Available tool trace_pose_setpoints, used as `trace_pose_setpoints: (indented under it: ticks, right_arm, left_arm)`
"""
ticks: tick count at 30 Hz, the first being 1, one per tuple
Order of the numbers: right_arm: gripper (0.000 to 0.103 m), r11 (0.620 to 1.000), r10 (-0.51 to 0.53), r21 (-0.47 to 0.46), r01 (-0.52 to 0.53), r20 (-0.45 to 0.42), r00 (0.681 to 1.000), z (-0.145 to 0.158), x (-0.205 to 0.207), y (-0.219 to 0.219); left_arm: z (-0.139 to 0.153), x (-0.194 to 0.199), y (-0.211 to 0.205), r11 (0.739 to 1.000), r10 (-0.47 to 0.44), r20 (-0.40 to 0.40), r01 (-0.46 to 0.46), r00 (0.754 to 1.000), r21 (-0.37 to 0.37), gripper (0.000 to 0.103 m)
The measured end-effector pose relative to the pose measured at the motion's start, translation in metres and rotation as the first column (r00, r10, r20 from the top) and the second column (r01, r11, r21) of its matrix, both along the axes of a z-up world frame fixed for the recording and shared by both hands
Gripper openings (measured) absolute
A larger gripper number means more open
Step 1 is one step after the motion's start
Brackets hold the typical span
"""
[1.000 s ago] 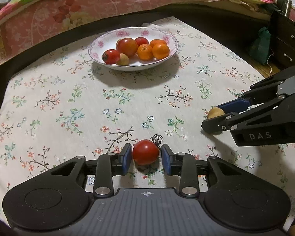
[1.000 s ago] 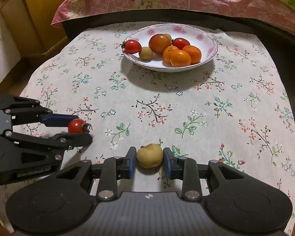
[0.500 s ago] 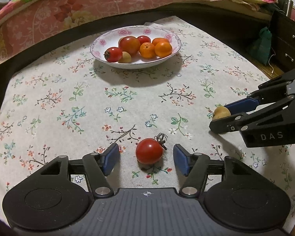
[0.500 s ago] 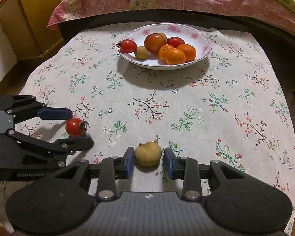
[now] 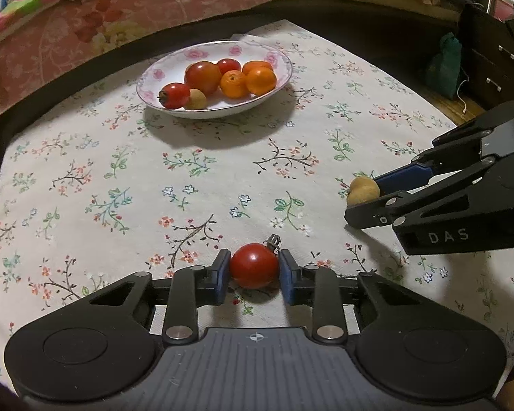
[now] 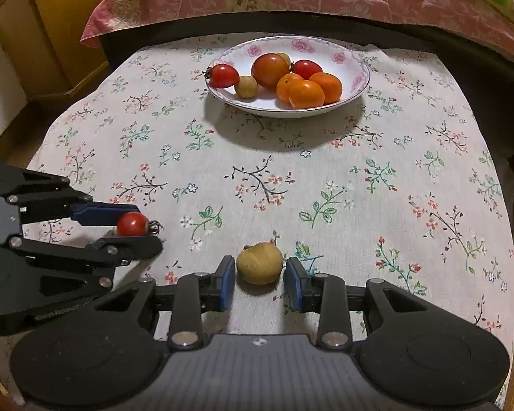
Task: Organize fruits
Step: 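Lift and carry the tomato in left tool and tan fruit in right tool toward the plate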
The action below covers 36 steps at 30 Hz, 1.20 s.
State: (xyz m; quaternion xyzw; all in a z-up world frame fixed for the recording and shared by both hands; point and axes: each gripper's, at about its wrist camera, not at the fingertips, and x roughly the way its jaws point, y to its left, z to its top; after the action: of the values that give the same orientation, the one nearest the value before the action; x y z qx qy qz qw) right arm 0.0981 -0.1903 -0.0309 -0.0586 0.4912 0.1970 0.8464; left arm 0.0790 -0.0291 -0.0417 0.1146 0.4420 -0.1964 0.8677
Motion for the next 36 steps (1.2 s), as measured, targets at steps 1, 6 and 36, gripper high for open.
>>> trace_pose_setpoints:
  ticks: [1, 6, 36]
  right_arm:
    - [0.032, 1.000, 0.001, 0.000, -0.001, -0.001, 1.000, 0.000, -0.001, 0.001]
    - [0.032, 1.000, -0.005, -0.006, 0.005, 0.001, 1.000, 0.000, -0.005, 0.002]
    - [0.032, 0.997, -0.081, -0.018, 0.081, 0.002, 0.997, 0.011, -0.026, 0.008]
  left_arm:
    - [0.000, -0.001, 0.000, 1.000, -0.001, 0.001, 0.001, 1.000, 0.003, 0.037]
    - [0.001, -0.004, -0.002, 1.000, 0.008, -0.002, -0.008, 1.000, 0.013, 0.037]
    - [0.006, -0.009, -0.010, 1.000, -0.019, -0.013, 0.020, 1.000, 0.015, 0.038]
